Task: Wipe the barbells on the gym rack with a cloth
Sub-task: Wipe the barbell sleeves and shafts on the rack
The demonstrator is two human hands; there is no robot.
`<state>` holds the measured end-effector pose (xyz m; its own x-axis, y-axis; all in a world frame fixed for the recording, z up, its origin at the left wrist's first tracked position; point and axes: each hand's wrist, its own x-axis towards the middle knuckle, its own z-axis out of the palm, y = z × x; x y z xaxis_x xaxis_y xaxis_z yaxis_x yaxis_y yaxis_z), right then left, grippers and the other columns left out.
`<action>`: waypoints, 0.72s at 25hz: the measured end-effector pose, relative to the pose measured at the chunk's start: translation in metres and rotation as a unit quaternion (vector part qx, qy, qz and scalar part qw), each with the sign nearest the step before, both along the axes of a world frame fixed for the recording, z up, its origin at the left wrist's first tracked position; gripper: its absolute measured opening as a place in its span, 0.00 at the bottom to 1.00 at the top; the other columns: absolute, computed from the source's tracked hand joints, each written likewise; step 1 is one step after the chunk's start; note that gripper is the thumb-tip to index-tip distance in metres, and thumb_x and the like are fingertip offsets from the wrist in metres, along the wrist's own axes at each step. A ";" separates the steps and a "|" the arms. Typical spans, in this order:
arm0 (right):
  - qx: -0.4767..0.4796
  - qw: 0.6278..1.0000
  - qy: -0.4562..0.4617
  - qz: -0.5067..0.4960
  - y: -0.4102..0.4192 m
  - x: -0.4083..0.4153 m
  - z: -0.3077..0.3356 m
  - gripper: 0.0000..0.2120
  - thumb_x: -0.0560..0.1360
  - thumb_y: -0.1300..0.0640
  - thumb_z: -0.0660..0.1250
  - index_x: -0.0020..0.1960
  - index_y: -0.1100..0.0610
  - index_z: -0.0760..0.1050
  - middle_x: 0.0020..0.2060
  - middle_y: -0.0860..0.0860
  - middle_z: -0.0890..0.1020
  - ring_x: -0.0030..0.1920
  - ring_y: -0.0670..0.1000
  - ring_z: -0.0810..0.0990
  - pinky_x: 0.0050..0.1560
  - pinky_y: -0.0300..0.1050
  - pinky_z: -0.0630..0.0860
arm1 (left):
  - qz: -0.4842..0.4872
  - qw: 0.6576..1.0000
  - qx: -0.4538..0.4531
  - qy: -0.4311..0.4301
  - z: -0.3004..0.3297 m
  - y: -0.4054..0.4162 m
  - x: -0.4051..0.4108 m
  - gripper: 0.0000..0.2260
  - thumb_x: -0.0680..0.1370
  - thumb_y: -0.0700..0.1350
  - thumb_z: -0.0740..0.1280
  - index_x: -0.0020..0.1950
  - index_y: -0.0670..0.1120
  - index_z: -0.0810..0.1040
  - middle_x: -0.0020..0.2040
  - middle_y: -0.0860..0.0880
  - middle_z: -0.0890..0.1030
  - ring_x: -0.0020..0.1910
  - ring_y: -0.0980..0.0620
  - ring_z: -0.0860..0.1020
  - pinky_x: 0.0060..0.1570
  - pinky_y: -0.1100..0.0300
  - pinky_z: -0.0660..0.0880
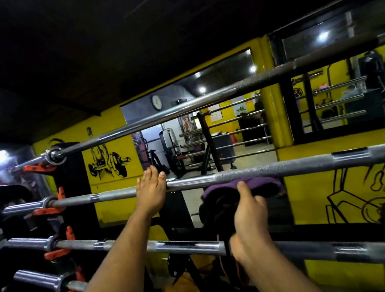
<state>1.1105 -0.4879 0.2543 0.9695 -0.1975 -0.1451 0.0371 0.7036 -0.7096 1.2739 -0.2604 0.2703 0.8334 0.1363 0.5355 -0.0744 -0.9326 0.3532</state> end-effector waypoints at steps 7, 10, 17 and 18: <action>-0.370 0.919 -0.132 0.022 0.012 -0.019 -0.012 0.09 0.81 0.43 0.59 0.49 0.48 0.72 0.42 0.44 0.76 0.39 0.38 0.73 0.48 0.27 0.70 | -0.001 1.000 -0.019 0.014 0.004 0.071 -0.005 0.28 0.86 0.57 0.47 0.80 0.40 0.58 0.81 0.41 0.58 0.80 0.44 0.54 0.79 0.44 0.44; -0.593 0.717 -0.348 -0.119 0.003 0.012 0.003 0.27 0.82 0.40 0.58 0.78 0.47 0.59 0.68 0.44 0.74 0.65 0.42 0.75 0.66 0.35 0.69 | 0.018 0.999 0.008 0.045 0.008 0.096 0.000 0.28 0.85 0.54 0.41 0.81 0.41 0.56 0.81 0.43 0.57 0.81 0.46 0.53 0.78 0.45 0.45; -0.936 0.198 -0.254 -0.141 0.027 0.108 0.037 0.30 0.76 0.38 0.59 0.75 0.47 0.61 0.56 0.55 0.80 0.49 0.59 0.80 0.46 0.54 0.72 | -0.021 0.996 0.076 -0.049 0.002 0.108 0.019 0.41 0.74 0.59 0.35 0.77 0.42 0.68 0.76 0.44 0.69 0.75 0.47 0.65 0.76 0.53 0.54; -0.930 0.221 -0.266 -0.125 0.040 0.114 0.042 0.26 0.78 0.38 0.55 0.73 0.47 0.61 0.55 0.54 0.80 0.49 0.59 0.80 0.45 0.53 0.72 | -0.027 0.995 0.075 -0.051 0.002 0.110 0.020 0.41 0.74 0.59 0.34 0.78 0.42 0.66 0.77 0.44 0.68 0.76 0.48 0.64 0.76 0.54 0.54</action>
<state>1.2248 -0.4481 0.2960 0.6775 0.5070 0.5329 0.3357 -0.8578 0.3893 1.2941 -0.1509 0.2724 0.7781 0.0042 0.6282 -0.1544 -0.9680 0.1977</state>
